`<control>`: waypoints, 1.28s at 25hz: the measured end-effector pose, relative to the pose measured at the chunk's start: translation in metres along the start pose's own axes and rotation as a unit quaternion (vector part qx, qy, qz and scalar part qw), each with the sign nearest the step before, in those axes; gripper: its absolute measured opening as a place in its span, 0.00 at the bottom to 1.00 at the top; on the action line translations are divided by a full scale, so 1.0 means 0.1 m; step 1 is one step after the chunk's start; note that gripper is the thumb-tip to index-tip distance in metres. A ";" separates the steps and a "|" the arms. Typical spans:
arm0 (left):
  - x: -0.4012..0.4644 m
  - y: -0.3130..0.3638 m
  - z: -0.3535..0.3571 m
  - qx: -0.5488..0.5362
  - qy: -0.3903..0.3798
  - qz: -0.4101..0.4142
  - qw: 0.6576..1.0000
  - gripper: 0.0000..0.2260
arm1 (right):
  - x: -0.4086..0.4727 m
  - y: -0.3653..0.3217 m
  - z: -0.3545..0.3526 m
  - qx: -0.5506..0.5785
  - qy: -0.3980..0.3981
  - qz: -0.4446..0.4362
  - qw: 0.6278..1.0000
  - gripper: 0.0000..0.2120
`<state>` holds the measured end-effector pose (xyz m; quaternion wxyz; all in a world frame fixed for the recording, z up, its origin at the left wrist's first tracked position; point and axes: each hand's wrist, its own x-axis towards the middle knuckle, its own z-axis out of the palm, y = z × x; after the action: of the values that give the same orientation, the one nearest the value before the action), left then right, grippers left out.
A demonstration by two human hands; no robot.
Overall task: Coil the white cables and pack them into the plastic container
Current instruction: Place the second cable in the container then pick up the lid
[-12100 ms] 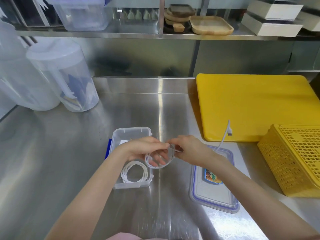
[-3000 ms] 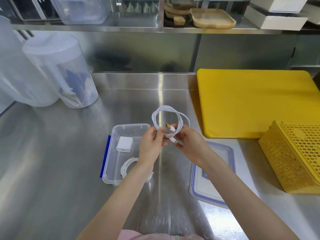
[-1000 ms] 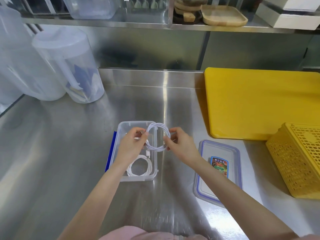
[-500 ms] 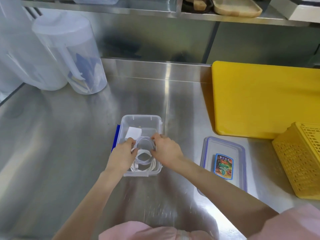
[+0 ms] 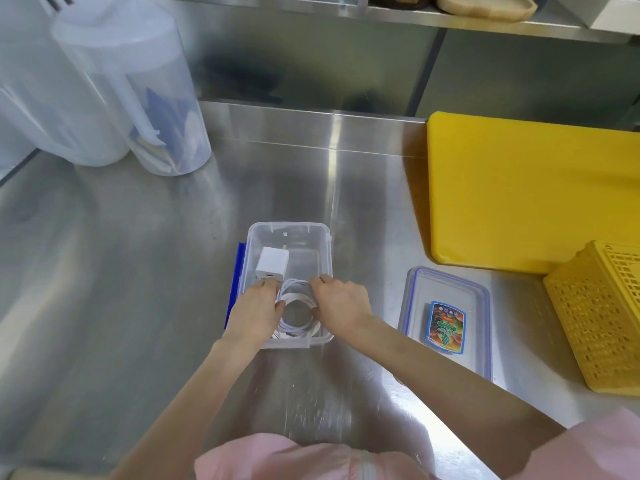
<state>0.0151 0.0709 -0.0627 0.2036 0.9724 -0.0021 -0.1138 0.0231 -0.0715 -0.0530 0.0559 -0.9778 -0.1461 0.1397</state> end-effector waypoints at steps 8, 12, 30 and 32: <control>0.05 0.01 -0.05 0.040 -0.041 0.005 0.998 0.10 | -0.06 0.05 -0.05 0.025 -0.046 -0.005 0.999 0.15; 0.08 0.05 -0.01 0.035 -0.061 0.015 0.997 0.11 | -0.02 0.02 -0.03 -0.011 -0.033 0.005 0.999 0.13; -0.02 1.12 0.20 0.030 -0.016 0.180 0.983 0.19 | -0.79 1.05 -0.10 0.091 0.100 0.149 0.979 0.28; -0.06 1.32 0.38 0.028 -0.041 0.182 0.982 0.21 | -0.97 1.30 -0.01 0.100 0.090 0.181 0.974 0.29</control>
<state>0.0067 -0.0651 -0.0429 0.1936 0.9555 -0.1907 -0.1145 -0.0302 -0.2242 -0.0468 0.1401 -0.9860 0.0534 0.0733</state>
